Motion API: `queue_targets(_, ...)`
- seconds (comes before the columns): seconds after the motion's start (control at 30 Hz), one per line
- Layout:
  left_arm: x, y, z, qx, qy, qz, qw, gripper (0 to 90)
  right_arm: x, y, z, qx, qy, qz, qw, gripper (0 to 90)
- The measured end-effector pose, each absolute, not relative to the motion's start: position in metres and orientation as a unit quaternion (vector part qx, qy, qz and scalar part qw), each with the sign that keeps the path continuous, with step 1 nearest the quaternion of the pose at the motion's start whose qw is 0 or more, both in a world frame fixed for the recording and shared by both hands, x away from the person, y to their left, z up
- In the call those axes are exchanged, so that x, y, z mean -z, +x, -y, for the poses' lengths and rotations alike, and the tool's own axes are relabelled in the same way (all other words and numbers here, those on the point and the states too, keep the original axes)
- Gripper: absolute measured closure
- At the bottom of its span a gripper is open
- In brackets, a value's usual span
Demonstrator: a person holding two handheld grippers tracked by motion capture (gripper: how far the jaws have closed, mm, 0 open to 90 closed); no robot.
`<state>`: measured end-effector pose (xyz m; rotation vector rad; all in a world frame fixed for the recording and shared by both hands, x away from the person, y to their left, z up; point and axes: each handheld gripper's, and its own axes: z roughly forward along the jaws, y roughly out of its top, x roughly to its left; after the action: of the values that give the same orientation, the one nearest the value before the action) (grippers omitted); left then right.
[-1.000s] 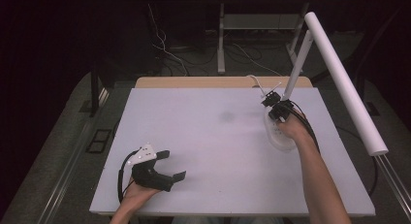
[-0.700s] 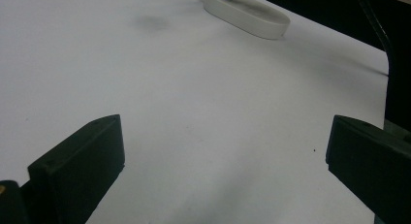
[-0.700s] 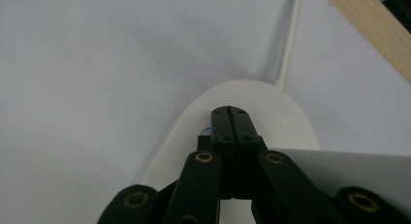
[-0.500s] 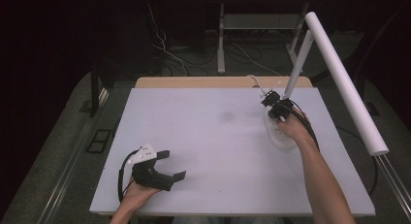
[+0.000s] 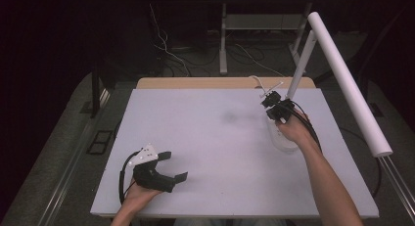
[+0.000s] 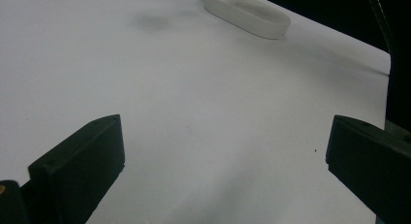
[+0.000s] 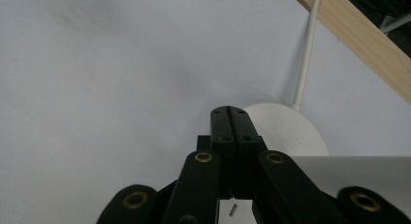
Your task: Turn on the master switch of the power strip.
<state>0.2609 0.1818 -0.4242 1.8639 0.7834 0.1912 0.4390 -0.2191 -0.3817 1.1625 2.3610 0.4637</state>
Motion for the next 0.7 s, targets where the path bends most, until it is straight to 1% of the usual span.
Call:
queue_targets(0.1, 0.424, 0.261, -0.182, -0.080, 0.779, -0.328, 0.528, 0.0, 0.377, 0.434, 0.218, -0.186, 0.420, -0.860, 0.223, 89.3)
queue_targets(0.13, 0.424, 0.261, -0.182, -0.080, 0.779, -0.328, 0.528, 0.0, 0.373, 0.430, 0.218, -0.191, 0.418, -0.860, 0.223, 86.9)
queue_targets(0.17, 0.424, 0.261, -0.182, -0.079, 0.779, -0.328, 0.529, 0.0, 0.373, 0.430, 0.218, -0.191, 0.418, -0.860, 0.223, 86.9)
queue_targets(0.3, 0.424, 0.261, -0.182, -0.080, 0.779, -0.328, 0.529, 0.0, 0.368, 0.420, 0.220, -0.218, 0.417, -0.857, 0.208, 79.4)
queue_targets(0.33, 0.424, 0.261, -0.182, -0.080, 0.779, -0.327, 0.529, 0.0, 0.365, 0.415, 0.223, -0.236, 0.419, -0.853, 0.203, 74.7)
queue_targets(0.37, 0.424, 0.261, -0.182, -0.080, 0.779, -0.327, 0.529, 0.0, 0.365, 0.415, 0.223, -0.236, 0.419, -0.853, 0.203, 74.7)
queue_targets(0.4, 0.424, 0.261, -0.182, -0.080, 0.779, -0.327, 0.529, 0.0, 0.364, 0.413, 0.224, -0.245, 0.422, -0.849, 0.201, 72.1)
queue_targets(0.5, 0.424, 0.261, -0.182, -0.080, 0.779, -0.327, 0.529, 0.0, 0.361, 0.404, 0.227, -0.270, 0.425, -0.843, 0.188, 62.1)
queue_targets(0.53, 0.424, 0.261, -0.182, -0.081, 0.779, -0.326, 0.529, 0.0, 0.360, 0.398, 0.229, -0.283, 0.426, -0.840, 0.183, 53.6)
queue_targets(0.57, 0.424, 0.261, -0.182, -0.081, 0.779, -0.326, 0.529, 0.0, 0.360, 0.398, 0.229, -0.283, 0.426, -0.840, 0.183, 53.6)
queue_targets(0.67, 0.424, 0.261, -0.181, -0.081, 0.779, -0.325, 0.530, 0.0, 0.359, 0.388, 0.231, -0.296, 0.420, -0.840, 0.176, 38.9)
queue_targets(0.7, 0.424, 0.261, -0.181, -0.081, 0.779, -0.325, 0.530, 0.0, 0.359, 0.384, 0.232, -0.302, 0.420, -0.838, 0.175, 35.9)
